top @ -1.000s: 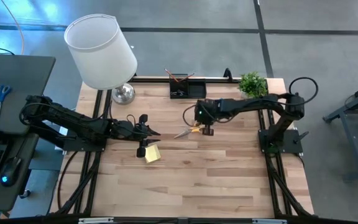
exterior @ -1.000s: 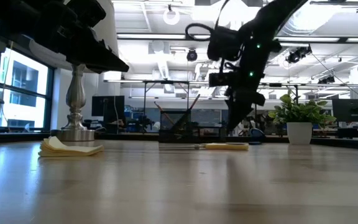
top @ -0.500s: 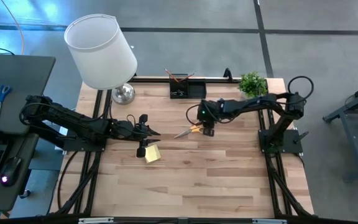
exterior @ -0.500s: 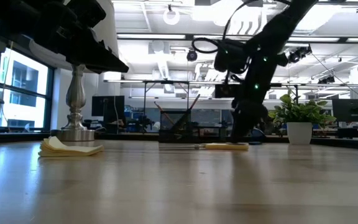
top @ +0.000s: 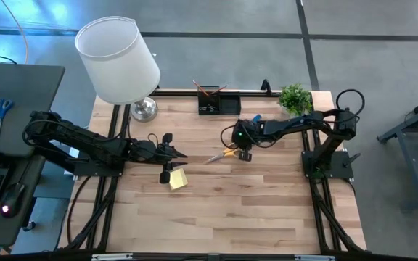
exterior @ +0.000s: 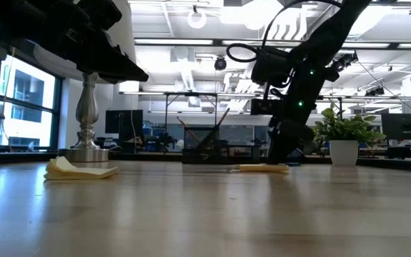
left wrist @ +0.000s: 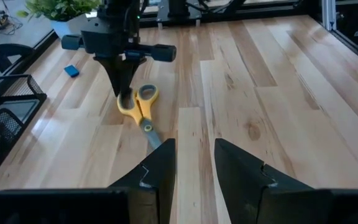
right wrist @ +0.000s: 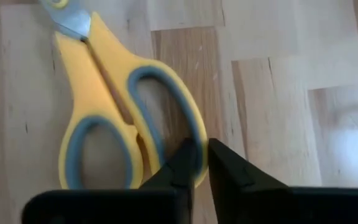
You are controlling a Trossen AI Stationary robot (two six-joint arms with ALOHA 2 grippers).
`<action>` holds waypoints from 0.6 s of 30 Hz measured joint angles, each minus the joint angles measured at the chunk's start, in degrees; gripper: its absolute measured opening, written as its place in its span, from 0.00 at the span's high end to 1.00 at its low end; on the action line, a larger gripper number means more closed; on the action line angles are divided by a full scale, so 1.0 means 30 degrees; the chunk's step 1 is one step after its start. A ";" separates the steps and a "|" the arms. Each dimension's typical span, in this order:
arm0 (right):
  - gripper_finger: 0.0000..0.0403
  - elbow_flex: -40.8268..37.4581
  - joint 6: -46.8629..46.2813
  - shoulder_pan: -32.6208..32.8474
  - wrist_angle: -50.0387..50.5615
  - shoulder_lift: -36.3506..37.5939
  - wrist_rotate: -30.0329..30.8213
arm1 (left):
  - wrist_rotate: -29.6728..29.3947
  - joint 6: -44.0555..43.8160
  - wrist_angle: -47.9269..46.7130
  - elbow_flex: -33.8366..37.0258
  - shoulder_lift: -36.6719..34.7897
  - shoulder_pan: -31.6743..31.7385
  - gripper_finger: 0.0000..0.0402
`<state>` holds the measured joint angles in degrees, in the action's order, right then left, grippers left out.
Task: Pick and place office supplies into organizer
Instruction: Put the scissors into the desk organizer
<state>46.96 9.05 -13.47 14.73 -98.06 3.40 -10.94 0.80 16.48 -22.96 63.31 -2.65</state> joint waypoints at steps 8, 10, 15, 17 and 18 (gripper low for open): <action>0.98 0.0054 -0.0030 0.0134 -0.0030 0.0044 0.0089 | 0.0017 -0.0015 0.0316 0.0002 -0.0007 0.0005 0.75; 0.98 0.0591 -0.0022 0.0160 0.0784 -0.0029 0.0294 | 0.0193 -0.0015 0.0336 0.0000 -0.0007 0.0005 0.75; 0.99 0.3550 0.0703 0.0943 0.4881 -0.0102 0.2613 | 0.0504 -0.0225 0.0216 -0.0301 -0.0007 0.0005 0.75; 0.99 0.4978 0.0944 0.1408 0.6736 -0.0051 0.3879 | 0.0517 -0.0563 -0.0460 -0.0838 -0.0007 0.0005 0.75; 0.99 0.5604 0.0990 0.1660 0.7622 -0.0063 0.4444 | 0.0517 -0.0704 -0.0855 -0.1104 -0.0001 0.0017 0.75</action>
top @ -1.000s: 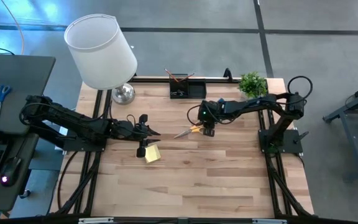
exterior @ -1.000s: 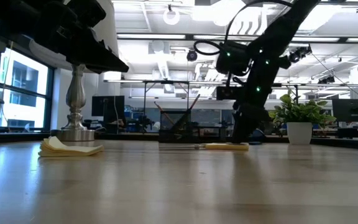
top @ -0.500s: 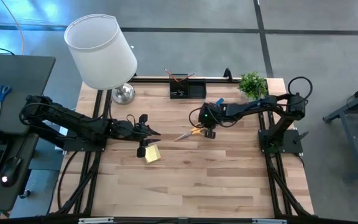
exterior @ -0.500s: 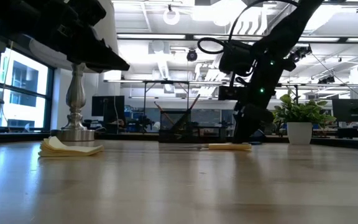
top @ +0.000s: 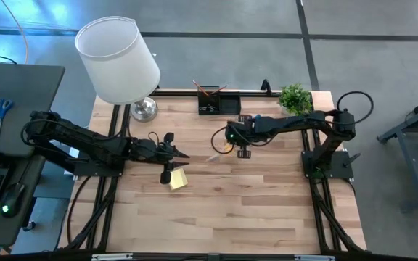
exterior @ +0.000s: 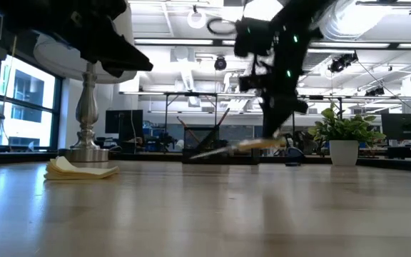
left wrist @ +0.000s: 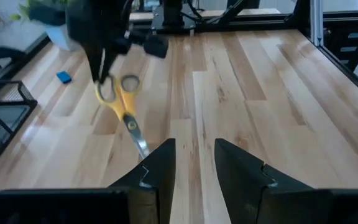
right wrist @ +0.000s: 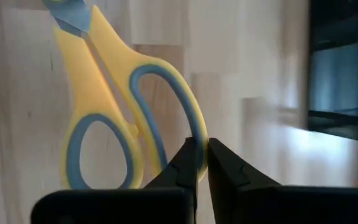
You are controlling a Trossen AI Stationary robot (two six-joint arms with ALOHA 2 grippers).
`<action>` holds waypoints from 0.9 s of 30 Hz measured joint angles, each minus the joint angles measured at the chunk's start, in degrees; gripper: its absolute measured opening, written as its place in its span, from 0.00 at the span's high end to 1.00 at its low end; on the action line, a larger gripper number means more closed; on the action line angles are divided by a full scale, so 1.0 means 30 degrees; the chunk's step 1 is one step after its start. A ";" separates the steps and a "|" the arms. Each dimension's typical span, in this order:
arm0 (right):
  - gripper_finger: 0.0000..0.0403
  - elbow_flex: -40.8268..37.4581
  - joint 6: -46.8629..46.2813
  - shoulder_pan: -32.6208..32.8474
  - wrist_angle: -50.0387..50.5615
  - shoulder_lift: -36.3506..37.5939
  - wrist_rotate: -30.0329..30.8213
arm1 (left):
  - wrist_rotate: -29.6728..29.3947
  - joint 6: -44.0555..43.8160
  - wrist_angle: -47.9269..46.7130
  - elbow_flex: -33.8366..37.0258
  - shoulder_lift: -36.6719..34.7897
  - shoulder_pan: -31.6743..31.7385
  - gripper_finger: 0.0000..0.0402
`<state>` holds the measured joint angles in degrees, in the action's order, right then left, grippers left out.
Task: Pick and place office supplies into organizer
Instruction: Put the scissors into the desk organizer
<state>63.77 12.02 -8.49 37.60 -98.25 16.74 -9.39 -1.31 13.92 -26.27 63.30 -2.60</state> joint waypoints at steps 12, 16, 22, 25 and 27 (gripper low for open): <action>1.00 0.6208 -0.0369 0.4132 0.6840 0.0033 0.5832 | 0.8829 -0.3707 0.0162 -0.1688 0.1832 0.4973 0.75; 1.00 0.6892 -0.0065 0.5348 0.7410 0.0033 0.7045 | 1.4804 -0.6272 0.2747 -0.1710 0.3853 0.8165 0.75; 1.00 0.6942 0.1016 0.5981 0.6909 0.0004 0.7750 | 1.8197 -0.8333 0.5021 -0.3020 0.8212 0.8543 0.74; 1.00 0.6938 0.1117 0.5932 0.6829 -0.0018 0.7775 | 1.8346 -0.8579 0.5353 -0.4195 0.9851 0.7847 0.68; 1.00 0.6898 0.1090 0.5923 0.6820 -0.0018 0.7792 | 1.8327 -0.8571 0.5354 -0.4917 1.0596 0.7655 0.63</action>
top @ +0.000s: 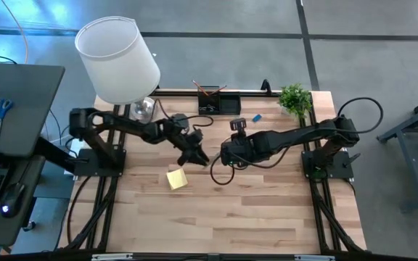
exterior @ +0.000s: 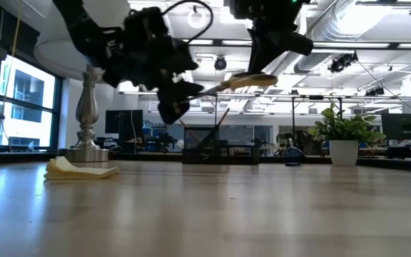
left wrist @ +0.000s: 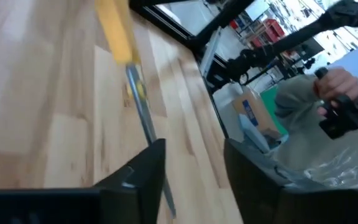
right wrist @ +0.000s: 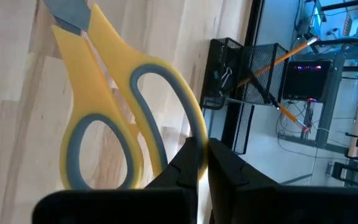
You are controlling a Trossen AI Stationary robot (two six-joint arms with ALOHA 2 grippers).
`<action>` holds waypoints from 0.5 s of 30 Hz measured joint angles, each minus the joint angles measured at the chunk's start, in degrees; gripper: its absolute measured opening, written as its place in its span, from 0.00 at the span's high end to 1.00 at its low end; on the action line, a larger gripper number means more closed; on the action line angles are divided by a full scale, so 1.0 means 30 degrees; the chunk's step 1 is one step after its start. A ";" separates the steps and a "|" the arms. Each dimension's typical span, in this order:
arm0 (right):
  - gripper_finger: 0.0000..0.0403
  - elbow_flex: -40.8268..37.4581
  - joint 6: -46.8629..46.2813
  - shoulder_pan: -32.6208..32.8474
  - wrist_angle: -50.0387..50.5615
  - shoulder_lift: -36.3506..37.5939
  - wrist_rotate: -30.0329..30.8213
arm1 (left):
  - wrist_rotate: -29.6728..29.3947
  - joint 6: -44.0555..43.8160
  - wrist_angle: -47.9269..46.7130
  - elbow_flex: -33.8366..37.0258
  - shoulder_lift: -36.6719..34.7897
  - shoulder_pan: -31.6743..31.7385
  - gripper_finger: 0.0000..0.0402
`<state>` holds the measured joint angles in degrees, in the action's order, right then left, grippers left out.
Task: Pick and place office supplies into organizer
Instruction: Put the scissors into the desk organizer
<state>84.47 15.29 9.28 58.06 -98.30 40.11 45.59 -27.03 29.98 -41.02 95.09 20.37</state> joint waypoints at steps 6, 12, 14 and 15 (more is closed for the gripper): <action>1.00 -0.0022 -0.0285 0.0174 0.0051 -0.0007 -0.0236 | -0.0862 -0.0143 -0.0480 -0.1608 0.0958 -0.0079 0.47; 1.00 -0.0022 -0.0492 0.0221 0.0081 -0.0007 -0.0217 | -0.2859 0.0897 -0.2606 -0.1984 0.1051 -0.0199 0.42; 1.00 -0.0022 -0.0504 0.0219 0.0112 -0.0007 -0.0121 | -0.3407 0.1533 -0.3510 -0.1980 0.1070 -0.0156 0.42; 1.00 -0.0022 -0.0504 0.0219 0.0126 -0.0007 -0.0079 | -0.3442 0.1832 -0.3822 -0.1980 0.1070 -0.0155 0.42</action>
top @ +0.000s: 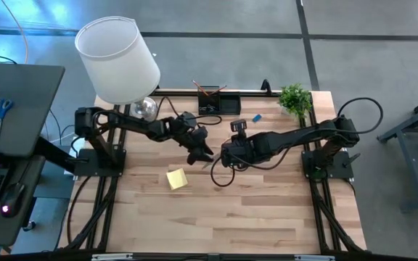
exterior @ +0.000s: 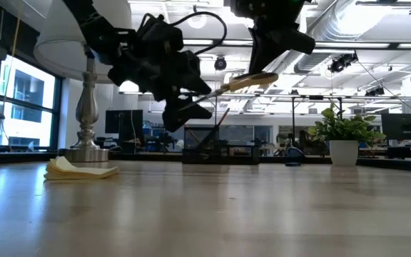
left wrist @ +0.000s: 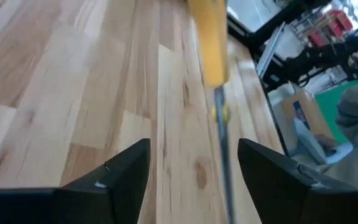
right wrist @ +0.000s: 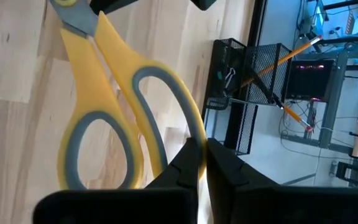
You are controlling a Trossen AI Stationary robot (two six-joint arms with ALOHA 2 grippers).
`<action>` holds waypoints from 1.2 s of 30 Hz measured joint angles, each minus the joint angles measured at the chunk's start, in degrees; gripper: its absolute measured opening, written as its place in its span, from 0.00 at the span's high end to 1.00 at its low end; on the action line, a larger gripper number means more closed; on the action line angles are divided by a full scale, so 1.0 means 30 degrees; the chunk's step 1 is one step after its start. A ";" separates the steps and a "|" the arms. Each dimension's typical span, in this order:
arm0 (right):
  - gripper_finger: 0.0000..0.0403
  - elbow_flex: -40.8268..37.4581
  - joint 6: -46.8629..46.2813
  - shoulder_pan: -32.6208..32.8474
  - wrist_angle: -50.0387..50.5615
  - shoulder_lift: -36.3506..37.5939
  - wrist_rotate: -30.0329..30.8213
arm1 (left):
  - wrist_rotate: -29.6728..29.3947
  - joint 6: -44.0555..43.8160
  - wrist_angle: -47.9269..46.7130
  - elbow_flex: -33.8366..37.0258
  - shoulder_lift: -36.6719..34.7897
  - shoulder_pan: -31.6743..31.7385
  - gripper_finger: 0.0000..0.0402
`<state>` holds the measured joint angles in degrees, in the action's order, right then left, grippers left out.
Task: Pick and place office supplies into organizer
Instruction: Put the scissors into the desk organizer
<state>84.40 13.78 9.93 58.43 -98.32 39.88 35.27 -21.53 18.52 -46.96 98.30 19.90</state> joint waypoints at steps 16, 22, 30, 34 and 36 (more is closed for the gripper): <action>0.99 0.0000 -0.0681 -0.0201 -0.0389 0.0000 -0.2923 | -0.0477 0.0955 -0.0197 0.0000 -0.0007 -0.0423 0.42; 1.00 -0.2405 -0.2223 -0.1257 -0.3000 0.0015 -0.6239 | -0.3189 0.2060 -0.1515 0.0007 -0.0007 -0.0386 0.42; 0.88 -0.7596 0.5517 -0.3240 -1.0141 -0.0007 -0.7495 | -0.3964 0.3641 -0.3718 0.0007 -0.0007 -0.0393 0.42; 0.74 -0.8618 0.8640 -0.4599 -1.3136 -0.0007 -0.9000 | -0.3957 0.4494 -0.5381 0.0007 -0.0007 -0.0393 0.42; 0.68 -0.8765 0.9642 -0.5343 -1.3953 -0.0007 -1.0137 | -0.3903 0.4626 -0.5694 0.0015 -0.0007 -0.0500 0.42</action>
<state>58.11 42.71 -6.09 16.57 -98.35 9.47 23.56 -7.65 1.43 -46.92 98.28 18.40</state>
